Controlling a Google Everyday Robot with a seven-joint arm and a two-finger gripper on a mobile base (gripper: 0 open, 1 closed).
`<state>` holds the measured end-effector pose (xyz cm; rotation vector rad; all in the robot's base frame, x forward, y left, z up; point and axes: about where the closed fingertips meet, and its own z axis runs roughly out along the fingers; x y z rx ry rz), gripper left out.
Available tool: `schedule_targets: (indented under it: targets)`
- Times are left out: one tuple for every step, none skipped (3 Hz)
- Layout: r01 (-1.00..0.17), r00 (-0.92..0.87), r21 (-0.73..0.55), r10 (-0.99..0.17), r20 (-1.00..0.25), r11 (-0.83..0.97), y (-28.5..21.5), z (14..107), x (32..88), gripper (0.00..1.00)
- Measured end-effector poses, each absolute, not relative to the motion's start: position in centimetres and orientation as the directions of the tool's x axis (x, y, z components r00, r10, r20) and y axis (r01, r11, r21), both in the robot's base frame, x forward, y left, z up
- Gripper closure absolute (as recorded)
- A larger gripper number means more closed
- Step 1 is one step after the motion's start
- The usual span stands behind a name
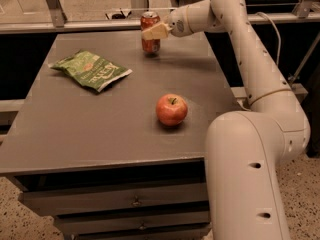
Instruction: Pick coke can
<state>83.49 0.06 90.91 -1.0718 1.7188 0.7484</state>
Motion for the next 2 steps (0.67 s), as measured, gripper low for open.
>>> schedule_targets:
  targets:
    - [-0.927, -0.149, 0.031, -0.293, -0.944, 0.373, -0.83, 94.33, 80.28, 1.00]
    - [-0.929, -0.147, 0.032, -0.291, -0.945, 0.368, -0.85, 94.64, 80.00, 1.00]
